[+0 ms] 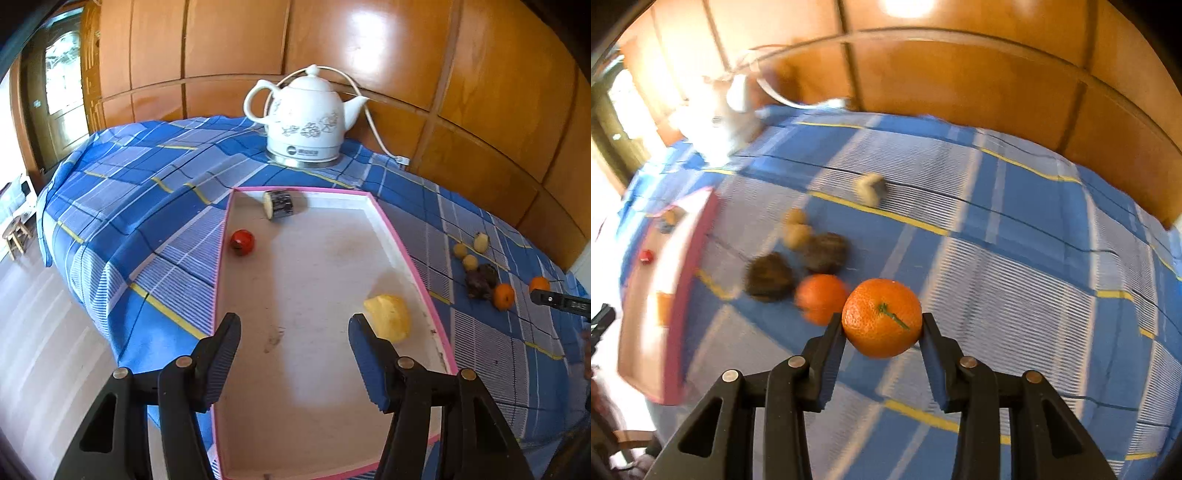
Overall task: Organize fruits
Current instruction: 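Carry the held orange over the tray and open the right gripper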
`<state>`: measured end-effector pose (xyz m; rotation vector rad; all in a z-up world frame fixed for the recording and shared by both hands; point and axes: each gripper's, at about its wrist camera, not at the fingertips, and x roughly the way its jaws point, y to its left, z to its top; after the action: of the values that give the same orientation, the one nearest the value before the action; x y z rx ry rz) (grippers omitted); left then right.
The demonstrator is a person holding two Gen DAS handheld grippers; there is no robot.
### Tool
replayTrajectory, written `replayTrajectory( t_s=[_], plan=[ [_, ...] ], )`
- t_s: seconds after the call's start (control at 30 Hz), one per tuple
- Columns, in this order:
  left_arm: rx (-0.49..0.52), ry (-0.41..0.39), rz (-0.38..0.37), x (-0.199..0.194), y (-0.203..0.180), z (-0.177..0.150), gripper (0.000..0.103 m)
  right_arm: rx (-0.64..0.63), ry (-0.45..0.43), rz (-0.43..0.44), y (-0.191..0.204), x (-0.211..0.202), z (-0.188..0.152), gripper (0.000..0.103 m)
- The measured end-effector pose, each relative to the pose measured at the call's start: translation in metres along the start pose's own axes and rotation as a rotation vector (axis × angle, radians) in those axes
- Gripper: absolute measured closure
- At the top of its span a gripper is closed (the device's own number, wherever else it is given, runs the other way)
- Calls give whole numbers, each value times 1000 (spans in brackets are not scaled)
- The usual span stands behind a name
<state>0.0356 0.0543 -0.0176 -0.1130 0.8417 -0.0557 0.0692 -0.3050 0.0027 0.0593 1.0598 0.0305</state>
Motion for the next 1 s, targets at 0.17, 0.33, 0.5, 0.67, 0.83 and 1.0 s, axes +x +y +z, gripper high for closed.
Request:
replayTrajectory(
  t_s=[0.17,0.33,0.5,0.67,0.83,1.0],
  plan=[
    [-30,-5,10,0,12,1,42,-102,-19,119,63,-5,11,62],
    [-48,-10,23,-1,22,0,42,-188,-22,227,134,9,27,62],
    [-63,-2,26,1,30,-2,42,-249,-12,291,192,32,41,62],
    [-63,-1,28,2,32,-4,42,-299,39,271,229,66,48,62],
    [-62,8,23,5,31,-6,42,-319,67,230,241,90,52,61],
    [-58,12,16,6,28,-7,42,-312,46,230,240,88,51,57]
  ],
)
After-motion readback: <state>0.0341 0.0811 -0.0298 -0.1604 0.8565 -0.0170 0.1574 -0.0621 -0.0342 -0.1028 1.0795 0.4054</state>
